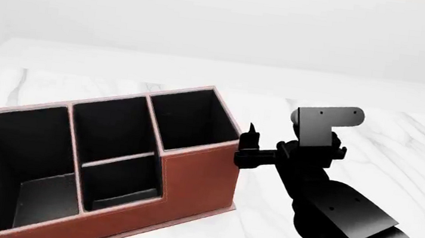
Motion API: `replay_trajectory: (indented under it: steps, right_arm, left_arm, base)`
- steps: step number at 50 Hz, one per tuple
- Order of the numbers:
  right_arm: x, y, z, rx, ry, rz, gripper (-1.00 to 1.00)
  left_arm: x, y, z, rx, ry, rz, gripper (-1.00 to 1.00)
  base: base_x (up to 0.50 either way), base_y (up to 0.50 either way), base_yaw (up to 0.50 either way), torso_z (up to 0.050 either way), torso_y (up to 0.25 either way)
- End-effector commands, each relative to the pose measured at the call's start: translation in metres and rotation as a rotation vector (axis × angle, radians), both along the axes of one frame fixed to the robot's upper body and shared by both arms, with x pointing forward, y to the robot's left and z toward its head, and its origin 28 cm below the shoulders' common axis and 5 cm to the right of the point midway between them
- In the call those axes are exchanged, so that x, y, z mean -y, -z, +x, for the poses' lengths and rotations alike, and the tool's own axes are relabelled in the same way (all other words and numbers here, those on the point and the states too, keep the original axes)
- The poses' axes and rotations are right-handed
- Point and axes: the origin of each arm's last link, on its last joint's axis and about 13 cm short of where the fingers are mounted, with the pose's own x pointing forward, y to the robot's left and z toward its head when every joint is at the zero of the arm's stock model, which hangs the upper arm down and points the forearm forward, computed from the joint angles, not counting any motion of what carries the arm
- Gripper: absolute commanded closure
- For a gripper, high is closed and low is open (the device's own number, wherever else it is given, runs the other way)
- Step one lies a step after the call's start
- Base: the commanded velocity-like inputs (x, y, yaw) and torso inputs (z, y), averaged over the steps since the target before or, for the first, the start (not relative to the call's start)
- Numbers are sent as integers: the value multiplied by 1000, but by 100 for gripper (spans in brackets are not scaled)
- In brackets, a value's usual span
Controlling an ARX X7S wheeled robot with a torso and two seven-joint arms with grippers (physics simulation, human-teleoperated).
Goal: Pick up the book and place it in the front compartment of the caddy.
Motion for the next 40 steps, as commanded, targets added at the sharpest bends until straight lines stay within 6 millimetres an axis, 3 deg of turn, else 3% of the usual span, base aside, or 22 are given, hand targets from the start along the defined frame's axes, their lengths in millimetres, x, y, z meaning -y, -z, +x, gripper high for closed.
replay_trajectory:
  steps: [1, 15, 29, 40]
  right_arm:
    - [0, 0, 0, -3, -2, 4, -100]
    - [1, 1, 1, -8, 4, 6, -100]
    - [3, -5, 1, 3, 9, 14, -100]
    - [1, -5, 1, 3, 7, 8, -100]
  left_arm:
    - [-2, 4, -1, -10, 2, 6, 100]
    - [-5, -4, 3, -1, 23, 102, 100]
    - [11, -68, 32, 113, 248, 301, 100]
    - [16, -102, 43, 167, 369, 335, 100]
  base:
    - [0, 0, 0, 0, 0]
    - [0, 0, 0, 0, 0]
    - [0, 0, 0, 0, 0]
    - [0, 0, 0, 0, 1]
